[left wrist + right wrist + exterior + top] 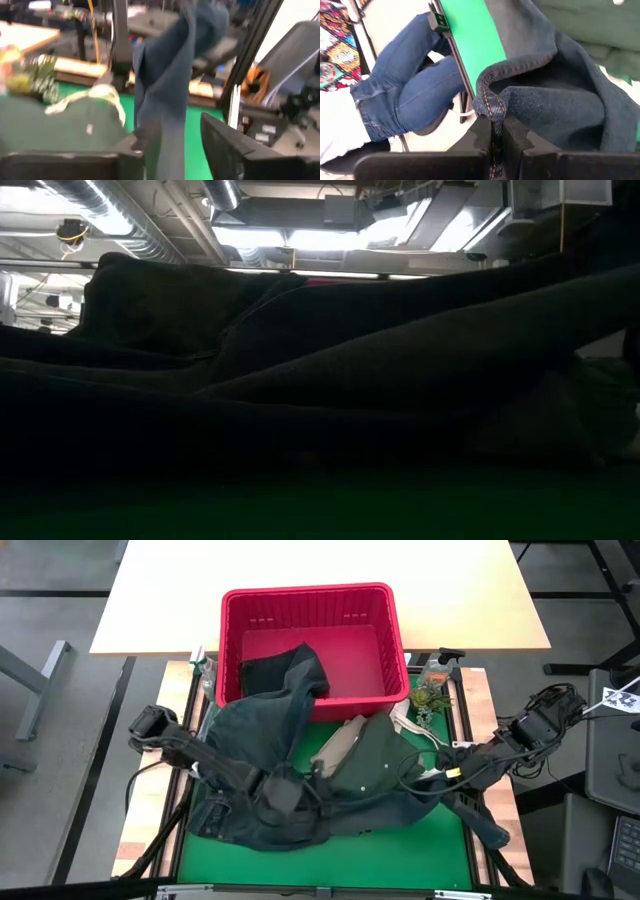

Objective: Fold laundry
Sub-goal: Fold the dark blue pants

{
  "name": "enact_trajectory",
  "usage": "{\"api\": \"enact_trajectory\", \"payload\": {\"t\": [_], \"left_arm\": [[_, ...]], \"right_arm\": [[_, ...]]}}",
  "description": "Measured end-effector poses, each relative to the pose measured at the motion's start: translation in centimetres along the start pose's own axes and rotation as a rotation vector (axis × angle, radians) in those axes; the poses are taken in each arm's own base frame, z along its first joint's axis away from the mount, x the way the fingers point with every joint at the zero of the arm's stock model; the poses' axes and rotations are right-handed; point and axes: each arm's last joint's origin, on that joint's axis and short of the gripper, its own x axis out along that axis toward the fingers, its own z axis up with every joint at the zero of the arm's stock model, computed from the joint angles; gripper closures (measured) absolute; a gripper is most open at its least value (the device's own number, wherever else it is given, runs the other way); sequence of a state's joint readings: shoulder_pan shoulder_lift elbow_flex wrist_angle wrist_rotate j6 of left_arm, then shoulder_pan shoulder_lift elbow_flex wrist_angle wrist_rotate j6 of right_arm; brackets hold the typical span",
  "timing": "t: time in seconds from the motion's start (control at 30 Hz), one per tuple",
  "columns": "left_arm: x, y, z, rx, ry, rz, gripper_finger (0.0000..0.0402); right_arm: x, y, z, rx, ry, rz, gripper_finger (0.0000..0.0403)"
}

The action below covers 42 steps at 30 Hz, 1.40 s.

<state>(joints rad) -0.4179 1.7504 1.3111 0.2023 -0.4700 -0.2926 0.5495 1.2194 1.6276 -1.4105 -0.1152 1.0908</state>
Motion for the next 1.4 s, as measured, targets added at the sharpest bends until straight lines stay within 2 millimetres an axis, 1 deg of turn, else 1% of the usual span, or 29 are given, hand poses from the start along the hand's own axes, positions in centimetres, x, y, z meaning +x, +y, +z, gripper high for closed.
{"api": "enact_trajectory", "payload": {"t": [0.1,0.23,0.37,0.47,0.6,0.77,0.87,1.03,1.2,1.4], "left_arm": [[2.0,1.5,0.4,0.012,-0.091,-0.037,0.0250],[4.0,3.3,0.9,0.025,-0.226,-0.084,0.0235],[5.2,4.7,1.3,0.004,-0.340,-0.143,0.0236],[5.7,5.1,1.2,-0.001,-0.388,-0.184,0.0241],[6.9,4.7,1.1,0.010,-0.391,-0.206,0.0247],[8.6,3.5,1.7,0.109,-0.416,-0.208,0.0249],[9.3,3.0,1.9,0.145,-0.416,-0.235,0.0249],[10.0,2.8,2.2,0.147,-0.405,-0.235,0.0249],[10.8,2.7,1.8,0.147,-0.398,-0.212,0.0249],[11.0,2.9,1.5,0.145,-0.365,-0.218,0.0249]], "right_arm": [[0.0,0.3,0.2,-0.021,-0.042,0.021,0.0382],[0.0,0.7,0.6,-0.058,-0.103,0.050,0.0382],[-0.1,1.1,0.9,-0.060,-0.175,0.065,0.0382],[-0.1,1.1,1.1,-0.056,-0.211,0.057,0.0382],[-0.2,1.2,1.3,-0.053,-0.260,0.057,0.0382],[-0.2,1.4,1.4,-0.052,-0.281,0.071,0.0382],[-0.2,1.5,1.4,-0.052,-0.279,0.069,0.0382],[-0.1,1.5,1.4,-0.051,-0.273,0.072,0.0382],[-0.1,1.5,1.4,-0.051,-0.273,0.072,0.0382],[-0.1,1.5,1.4,-0.051,-0.274,0.071,0.0382]]}}
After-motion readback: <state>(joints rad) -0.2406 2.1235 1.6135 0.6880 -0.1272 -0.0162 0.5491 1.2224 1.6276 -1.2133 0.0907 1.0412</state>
